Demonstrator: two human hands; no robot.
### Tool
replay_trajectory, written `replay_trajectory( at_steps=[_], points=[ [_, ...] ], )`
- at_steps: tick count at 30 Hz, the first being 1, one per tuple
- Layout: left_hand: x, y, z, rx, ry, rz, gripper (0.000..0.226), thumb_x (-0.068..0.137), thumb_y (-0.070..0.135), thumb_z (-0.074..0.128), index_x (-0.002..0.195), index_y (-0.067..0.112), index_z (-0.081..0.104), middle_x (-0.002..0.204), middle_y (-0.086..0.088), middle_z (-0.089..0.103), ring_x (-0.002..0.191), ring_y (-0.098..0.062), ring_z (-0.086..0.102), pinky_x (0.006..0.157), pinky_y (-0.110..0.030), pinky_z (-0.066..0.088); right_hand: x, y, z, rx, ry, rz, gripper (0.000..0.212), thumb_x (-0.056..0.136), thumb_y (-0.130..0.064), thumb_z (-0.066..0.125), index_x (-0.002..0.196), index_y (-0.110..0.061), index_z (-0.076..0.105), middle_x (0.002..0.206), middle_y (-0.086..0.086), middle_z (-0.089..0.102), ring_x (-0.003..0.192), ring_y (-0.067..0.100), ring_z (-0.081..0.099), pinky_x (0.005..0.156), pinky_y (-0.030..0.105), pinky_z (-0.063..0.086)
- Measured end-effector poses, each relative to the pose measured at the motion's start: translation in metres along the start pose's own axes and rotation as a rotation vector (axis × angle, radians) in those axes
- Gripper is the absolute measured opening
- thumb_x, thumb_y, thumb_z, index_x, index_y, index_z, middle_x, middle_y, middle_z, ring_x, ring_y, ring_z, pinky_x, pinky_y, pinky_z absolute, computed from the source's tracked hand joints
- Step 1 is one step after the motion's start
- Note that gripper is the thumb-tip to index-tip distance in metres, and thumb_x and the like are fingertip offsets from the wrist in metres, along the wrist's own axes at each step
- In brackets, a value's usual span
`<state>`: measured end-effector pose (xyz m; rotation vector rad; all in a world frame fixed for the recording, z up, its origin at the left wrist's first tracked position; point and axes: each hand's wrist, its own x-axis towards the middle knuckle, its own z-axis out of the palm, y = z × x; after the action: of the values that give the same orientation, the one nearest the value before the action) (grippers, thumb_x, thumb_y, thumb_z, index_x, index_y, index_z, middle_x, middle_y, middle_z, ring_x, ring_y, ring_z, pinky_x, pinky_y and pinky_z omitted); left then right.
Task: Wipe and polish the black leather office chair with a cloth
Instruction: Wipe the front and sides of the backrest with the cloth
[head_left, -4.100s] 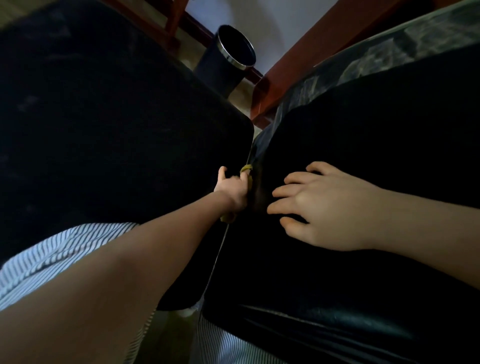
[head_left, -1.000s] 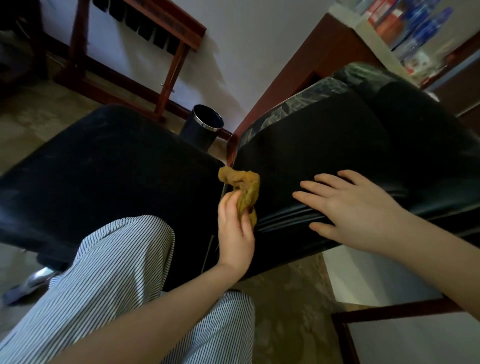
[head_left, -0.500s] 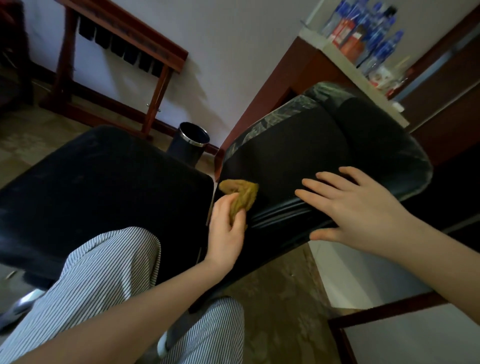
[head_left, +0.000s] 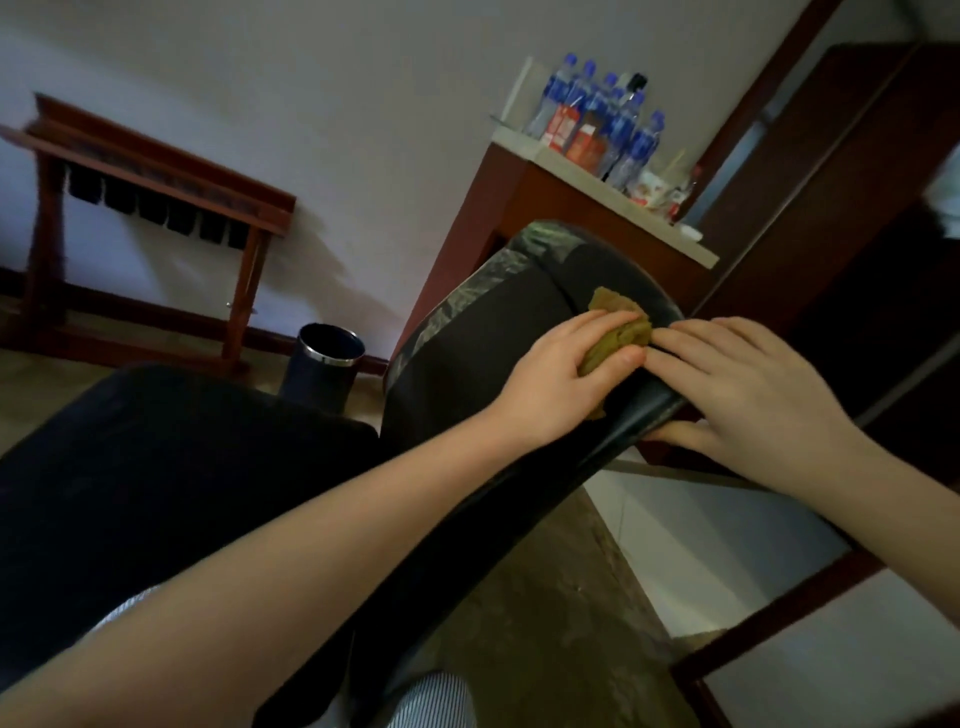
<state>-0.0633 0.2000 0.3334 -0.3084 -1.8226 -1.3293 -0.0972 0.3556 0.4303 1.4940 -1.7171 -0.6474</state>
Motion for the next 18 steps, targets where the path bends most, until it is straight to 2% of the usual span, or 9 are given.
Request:
replay_trajectory(
  at_steps=[3, 5, 7, 10, 12, 14, 16, 18],
  points=[
    [0.02, -0.009, -0.005, 0.053, -0.086, -0.05, 0.035, 0.096, 0.025, 0.052, 0.129, 0.013, 0.053, 0.138, -0.003, 0.048, 0.129, -0.003, 0.033, 0.109, -0.021, 0.024, -0.002, 0.007, 0.013, 0.039, 0.076, -0.001, 0.057, 0.073, -0.043, 0.068, 0.11, 0.0, 0.066, 0.109, 0.017, 0.067, 0.1, 0.035, 0.064, 0.086, 0.046, 0.05],
    [0.036, -0.017, -0.007, 0.089, -0.118, -0.105, 0.035, 0.094, 0.033, 0.054, 0.126, 0.019, 0.052, 0.129, -0.001, 0.056, 0.122, -0.012, 0.047, 0.103, -0.029, 0.037, -0.003, 0.007, 0.019, 0.047, 0.135, -0.007, 0.05, 0.082, -0.043, 0.06, 0.109, -0.003, 0.068, 0.108, 0.014, 0.068, 0.099, 0.034, 0.065, 0.085, 0.043, 0.051],
    [0.054, -0.025, -0.005, 0.128, -0.098, -0.124, 0.034, 0.093, 0.036, 0.054, 0.123, 0.02, 0.052, 0.115, 0.0, 0.063, 0.108, -0.015, 0.057, 0.089, -0.027, 0.043, -0.004, 0.005, 0.024, 0.053, 0.182, 0.003, 0.044, 0.081, -0.035, 0.054, 0.109, -0.005, 0.069, 0.109, 0.013, 0.068, 0.099, 0.033, 0.065, 0.085, 0.042, 0.051],
    [0.085, -0.041, 0.001, 0.162, -0.023, -0.177, 0.03, 0.094, 0.035, 0.053, 0.119, 0.019, 0.056, 0.11, -0.001, 0.065, 0.104, -0.017, 0.058, 0.084, -0.027, 0.043, -0.006, 0.0, 0.029, 0.079, 0.208, 0.06, 0.042, 0.074, -0.027, 0.073, 0.111, -0.006, 0.068, 0.111, 0.012, 0.067, 0.103, 0.033, 0.064, 0.087, 0.043, 0.05],
    [0.106, -0.05, 0.005, 0.191, 0.021, -0.216, 0.029, 0.095, 0.035, 0.051, 0.116, 0.016, 0.058, 0.109, -0.003, 0.065, 0.103, -0.02, 0.059, 0.083, -0.028, 0.043, -0.008, -0.001, 0.032, 0.101, 0.201, 0.091, 0.051, 0.066, -0.025, 0.084, 0.111, -0.007, 0.068, 0.114, 0.012, 0.067, 0.106, 0.033, 0.062, 0.089, 0.042, 0.049],
    [0.125, -0.057, 0.01, 0.23, 0.039, -0.281, 0.029, 0.095, 0.037, 0.049, 0.11, 0.014, 0.06, 0.106, -0.006, 0.065, 0.101, -0.023, 0.059, 0.081, -0.03, 0.043, -0.009, -0.003, 0.033, 0.115, 0.19, 0.113, 0.055, 0.062, -0.024, 0.086, 0.111, -0.008, 0.068, 0.114, 0.011, 0.066, 0.108, 0.032, 0.062, 0.09, 0.041, 0.048],
    [0.135, -0.062, 0.013, 0.235, 0.047, -0.295, 0.026, 0.094, 0.042, 0.048, 0.093, 0.018, 0.059, 0.095, -0.006, 0.064, 0.095, -0.027, 0.061, 0.074, -0.032, 0.043, -0.009, -0.005, 0.034, 0.123, 0.186, 0.139, 0.055, 0.06, -0.022, 0.087, 0.11, -0.009, 0.068, 0.115, 0.01, 0.066, 0.109, 0.031, 0.061, 0.092, 0.039, 0.046],
    [0.134, -0.064, 0.015, 0.198, 0.051, -0.291, 0.034, 0.089, 0.054, 0.043, 0.089, 0.024, 0.059, 0.099, -0.012, 0.063, 0.097, -0.03, 0.059, 0.078, -0.036, 0.042, -0.009, -0.006, 0.035, 0.134, 0.189, 0.155, 0.055, 0.059, -0.015, 0.087, 0.11, -0.009, 0.068, 0.115, 0.009, 0.066, 0.11, 0.031, 0.061, 0.096, 0.035, 0.039]
  ],
)
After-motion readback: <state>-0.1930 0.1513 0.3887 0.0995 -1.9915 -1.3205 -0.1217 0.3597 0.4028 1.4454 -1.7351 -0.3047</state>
